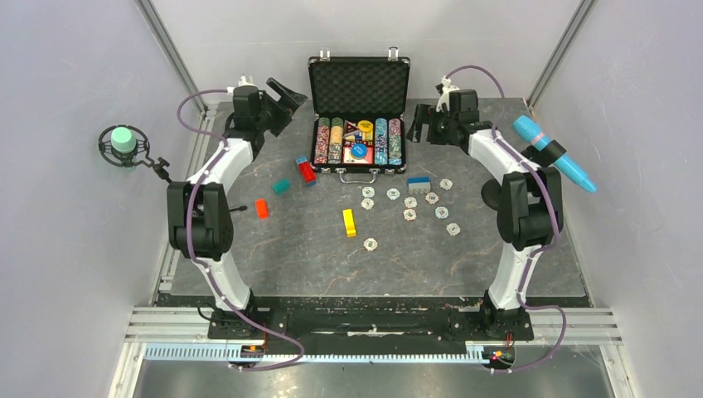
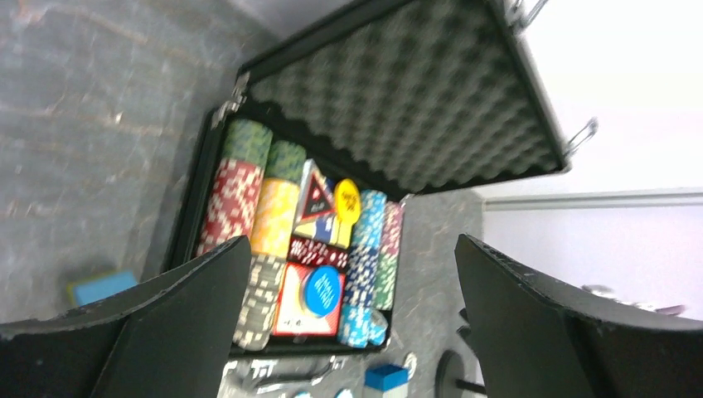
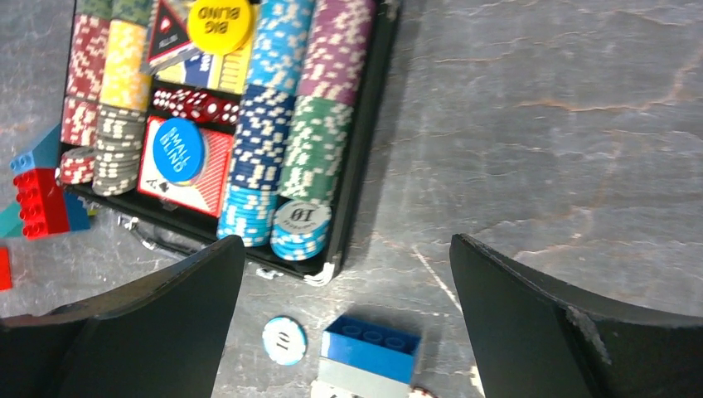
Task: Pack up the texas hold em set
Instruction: Open the chip case at the center of the board, then pick up the poker chip from the center of the board.
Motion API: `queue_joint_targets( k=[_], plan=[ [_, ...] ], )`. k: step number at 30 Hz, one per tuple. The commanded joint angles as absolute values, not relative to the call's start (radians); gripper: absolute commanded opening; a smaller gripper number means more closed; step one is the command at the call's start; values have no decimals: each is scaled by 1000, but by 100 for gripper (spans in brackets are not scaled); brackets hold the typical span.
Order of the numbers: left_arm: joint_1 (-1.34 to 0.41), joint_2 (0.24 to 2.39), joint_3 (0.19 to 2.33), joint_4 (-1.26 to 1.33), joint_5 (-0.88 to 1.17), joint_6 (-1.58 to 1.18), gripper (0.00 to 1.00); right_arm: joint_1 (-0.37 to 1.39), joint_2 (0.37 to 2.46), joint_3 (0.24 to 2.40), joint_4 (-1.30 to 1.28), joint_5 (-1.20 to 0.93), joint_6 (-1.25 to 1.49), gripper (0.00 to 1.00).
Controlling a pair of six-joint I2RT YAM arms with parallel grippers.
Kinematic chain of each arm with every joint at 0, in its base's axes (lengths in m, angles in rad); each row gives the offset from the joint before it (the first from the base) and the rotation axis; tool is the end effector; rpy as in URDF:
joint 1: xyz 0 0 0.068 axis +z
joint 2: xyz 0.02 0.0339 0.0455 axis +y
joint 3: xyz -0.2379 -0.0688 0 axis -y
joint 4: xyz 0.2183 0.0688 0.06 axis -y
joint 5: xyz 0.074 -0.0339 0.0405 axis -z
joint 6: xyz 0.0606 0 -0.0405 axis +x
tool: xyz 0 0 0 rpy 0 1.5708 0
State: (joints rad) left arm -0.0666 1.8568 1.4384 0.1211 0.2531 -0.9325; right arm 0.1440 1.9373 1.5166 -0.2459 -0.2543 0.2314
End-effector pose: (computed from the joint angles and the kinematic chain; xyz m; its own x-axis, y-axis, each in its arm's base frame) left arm 0.4358 -0.0443 0.2690 -0.4178 -0.7514 -0.5108 -0.0540 0.5817 -0.8116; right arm 0.4266 0.0773 0.2192 -0.6723 0.1268 -0.7293 -0.1853 0.9250 0.3316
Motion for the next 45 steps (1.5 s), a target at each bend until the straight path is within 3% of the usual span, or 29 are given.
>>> queue_joint_targets(
  k=[1, 13, 23, 37, 45],
  plan=[
    [-135, 1731, 1396, -93, 124, -769, 100, 217, 1902, 1522, -230, -248, 189, 98],
    [-163, 1465, 1198, -350, 3, -530, 100, 458, 1845, 1412, -200, -146, 179, 98],
    [-163, 1390, 1179, -483, -18, -421, 100, 491, 1883, 1512, -372, 85, 136, 98],
    [-132, 1370, 1150, -531, -214, -483, 100, 484, 1750, 1364, -294, 207, 61, 98],
    [-74, 1280, 1001, -347, -136, -496, 98, 478, 1666, 1218, -222, 199, 138, 95]
  ],
)
